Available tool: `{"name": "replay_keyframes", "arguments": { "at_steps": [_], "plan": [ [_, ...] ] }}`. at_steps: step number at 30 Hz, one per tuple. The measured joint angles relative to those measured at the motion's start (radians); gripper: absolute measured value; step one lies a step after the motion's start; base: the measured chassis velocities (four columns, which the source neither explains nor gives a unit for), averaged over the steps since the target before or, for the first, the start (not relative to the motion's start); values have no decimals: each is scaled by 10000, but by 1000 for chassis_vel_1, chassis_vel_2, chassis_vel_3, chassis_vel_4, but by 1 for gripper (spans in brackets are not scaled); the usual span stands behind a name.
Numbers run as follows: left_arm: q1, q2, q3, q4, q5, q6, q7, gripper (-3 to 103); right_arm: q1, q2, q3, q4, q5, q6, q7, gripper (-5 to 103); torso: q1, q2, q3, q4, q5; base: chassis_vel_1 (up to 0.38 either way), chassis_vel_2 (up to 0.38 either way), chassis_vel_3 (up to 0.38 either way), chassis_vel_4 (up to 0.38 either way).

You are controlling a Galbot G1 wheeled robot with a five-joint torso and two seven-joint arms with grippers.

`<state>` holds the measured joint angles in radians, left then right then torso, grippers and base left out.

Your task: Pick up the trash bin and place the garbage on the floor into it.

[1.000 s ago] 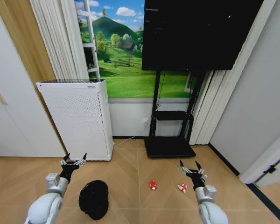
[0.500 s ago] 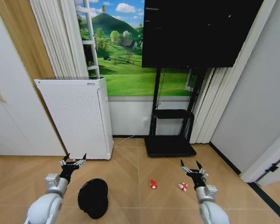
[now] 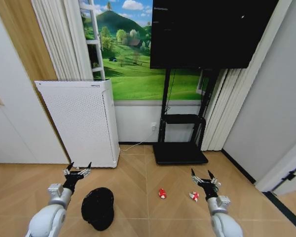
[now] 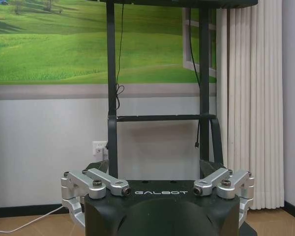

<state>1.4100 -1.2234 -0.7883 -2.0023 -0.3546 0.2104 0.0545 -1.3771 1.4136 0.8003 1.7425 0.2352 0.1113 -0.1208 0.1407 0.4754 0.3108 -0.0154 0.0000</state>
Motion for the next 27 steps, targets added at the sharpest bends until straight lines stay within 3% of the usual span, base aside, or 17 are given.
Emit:
{"name": "replay_keyframes", "arguments": {
  "at_steps": [27],
  "plan": [
    [14,-79,-9,60,147,-42,49,100,-24,25,-3,-117,18,75,-17,100,-390,-1155,-764,0,0,0,0,0,0]
  ]
}}
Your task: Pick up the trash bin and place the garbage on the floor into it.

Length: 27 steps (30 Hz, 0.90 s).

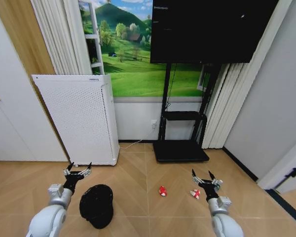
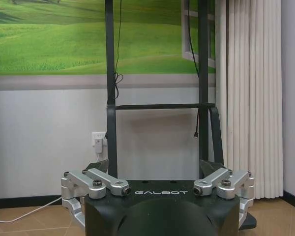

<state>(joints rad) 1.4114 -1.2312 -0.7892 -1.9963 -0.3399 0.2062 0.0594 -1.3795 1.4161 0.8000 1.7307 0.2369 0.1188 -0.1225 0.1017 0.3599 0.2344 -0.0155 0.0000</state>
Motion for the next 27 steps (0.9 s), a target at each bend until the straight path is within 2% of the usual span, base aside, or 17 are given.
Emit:
{"name": "replay_keyframes", "arguments": {
  "at_steps": [27],
  "plan": [
    [17,-32,-40,87,67,-63,65,100,-51,96,0,-126,-48,72,-52,100,-334,-1125,-793,0,0,0,0,0,0]
  ]
}}
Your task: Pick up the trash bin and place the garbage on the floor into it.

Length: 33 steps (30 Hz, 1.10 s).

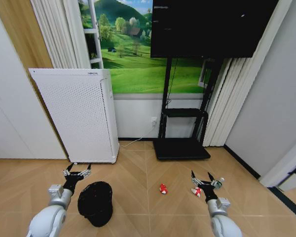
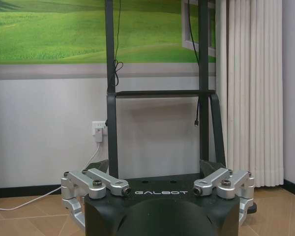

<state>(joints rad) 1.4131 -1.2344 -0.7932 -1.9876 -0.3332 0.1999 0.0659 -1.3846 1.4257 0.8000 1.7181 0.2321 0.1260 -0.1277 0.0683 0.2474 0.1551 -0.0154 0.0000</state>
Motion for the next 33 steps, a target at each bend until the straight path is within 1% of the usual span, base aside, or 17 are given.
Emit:
{"name": "replay_keyframes", "arguments": {
  "at_steps": [3,4,5,11,15,17,21,23,24,26,30,32,33],
  "plan": [
    [3,-7,0,1,4,-4,16,100,-1,4,-1,-14,-1,5,-2,100,-20,-77,-53,0,0,0,0,0,0],
    [9,-11,0,2,4,-5,25,100,-1,4,0,-25,-1,9,-5,100,-39,-161,-120,0,0,0,0,0,0],
    [9,-11,0,2,4,-5,25,100,-1,4,0,-25,-1,9,-5,100,-39,-161,-120,0,0,0,0,0,0],
    [23,-11,-13,3,5,-18,38,100,-18,5,22,-110,-1,63,-14,100,-112,-456,-342,0,0,0,0,0,0],
    [29,-2,-16,4,4,-19,38,100,-22,12,22,-125,-1,68,-17,100,-139,-544,-402,0,0,0,0,0,0],
    [23,0,-16,6,5,-25,39,100,-9,16,17,-149,-1,73,-20,100,-164,-683,-517,0,0,0,0,0,0],
    [22,-1,-15,7,5,-25,39,100,3,10,10,-163,-1,76,-22,100,-191,-784,-590,0,0,0,0,0,0],
    [33,-6,-12,7,6,-25,39,100,12,-2,8,-175,6,78,-23,100,-211,-919,-706,0,0,0,0,0,0],
    [33,-6,-12,7,6,-25,39,100,12,-2,8,-175,6,78,-23,100,-211,-919,-706,0,0,0,0,0,0],
    [44,-11,-1,4,12,-25,39,100,13,-16,8,-175,21,78,-23,100,-233,-1051,-815,0,0,0,0,0,0],
    [42,-15,13,3,22,-25,35,100,8,-24,13,-175,33,80,-23,100,-246,-1162,-913,0,0,0,0,0,0],
    [54,-21,60,-72,-34,24,-106,100,0,-34,15,-177,37,84,-24,100,-260,-1264,-1001,-1,-1,0,0,0,0],
    [54,-21,60,-72,-34,24,-106,100,0,-34,15,-177,37,84,-24,100,-260,-1264,-1001,-1,-1,0,0,0,0]
  ]
}}
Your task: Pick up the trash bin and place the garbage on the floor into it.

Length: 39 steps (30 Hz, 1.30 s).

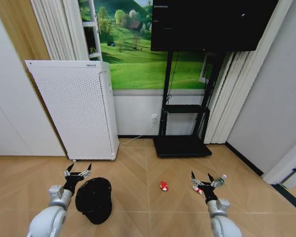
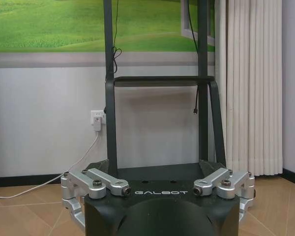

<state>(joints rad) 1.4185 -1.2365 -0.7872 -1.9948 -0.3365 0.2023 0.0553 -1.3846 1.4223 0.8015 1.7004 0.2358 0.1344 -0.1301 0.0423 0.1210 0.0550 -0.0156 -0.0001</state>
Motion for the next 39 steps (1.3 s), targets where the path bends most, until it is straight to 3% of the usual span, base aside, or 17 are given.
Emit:
{"name": "replay_keyframes", "arguments": {
  "at_steps": [2,8,9,10,11,13,14,16,17,20,21,22,24,27,31,35,39],
  "plan": [
    [184,-11,25,-384,-163,429,-268,100,0,-3,1,-24,-2,8,1,100,-5,-52,-45,-1,1,0,0,0,0],
    [285,-23,48,-592,-282,638,-470,100,0,-3,0,-43,-5,17,1,100,-7,-65,-57,1,1,0,0,0,0],
    [485,-38,114,-1023,-544,1171,-1196,100,3,-3,0,-66,-8,25,1,100,-9,-77,-68,1,2,0,0,0,0],
    [815,-112,163,-1704,-1071,2012,-2448,100,10,-3,0,-98,-12,30,4,100,-9,-81,-74,2,0,0,0,0,0],
    [815,-112,163,-1704,-1071,2012,-2448,100,10,-3,0,-98,-12,30,4,100,-9,-81,-74,2,0,0,0,0,0],
    [1440,-317,104,-2615,-1565,3148,-3837,100,25,-3,5,-165,-26,36,8,100,-10,-80,-75,7,3,0,0,0,0],
    [1440,-317,104,-2615,-1565,3148,-3837,100,25,-3,5,-165,-26,36,8,100,-10,-80,-75,7,3,0,0,0,0],
    [2196,-810,-460,-3020,-1704,4207,-4785,100,53,33,-13,-267,-84,70,7,100,-8,-65,-63,7,3,0,0,0,0],
    [2168,-864,-593,-2839,-1723,4257,-4846,100,56,49,-24,-289,-111,80,7,100,-7,-59,-60,4,3,0,0,0,0],
    [1350,-842,-985,-1035,-1973,4148,-4461,100,118,112,-162,-371,-207,95,-1,100,1,-38,-41,1,0,0,0,0,0],
    [1350,-842,-985,-1035,-1973,4148,-4461,100,118,112,-162,-371,-207,95,-1,100,1,-38,-41,1,0,0,0,0,0],
    [721,-653,-1089,159,-2007,4014,-3942,100,168,106,-205,-428,-235,96,-2,100,5,-27,-32,0,-2,0,0,0,0],
    [555,-578,-1088,517,-1931,3920,-3783,100,180,94,-215,-459,-246,96,-2,100,6,-24,-31,-1,0,0,0,0,0],
    [-184,-336,-893,1976,-1340,3360,-2833,100,224,63,-261,-637,-286,131,63,100,8,-10,-19,1,0,0,0,0,0],
    [-555,-319,-752,2541,-1124,3178,-2396,100,222,79,-266,-706,-302,163,93,100,9,-4,-15,1,1,0,0,0,0],
    [-952,-407,-490,2988,-634,2723,-1386,100,215,95,-255,-826,-309,192,106,100,11,5,-7,0,1,0,0,0,0],
    [-1000,-472,-232,2825,-622,2919,-1168,100,249,93,-251,-902,-317,193,111,100,12,10,-4,1,2,0,0,0,0]
  ]
}}
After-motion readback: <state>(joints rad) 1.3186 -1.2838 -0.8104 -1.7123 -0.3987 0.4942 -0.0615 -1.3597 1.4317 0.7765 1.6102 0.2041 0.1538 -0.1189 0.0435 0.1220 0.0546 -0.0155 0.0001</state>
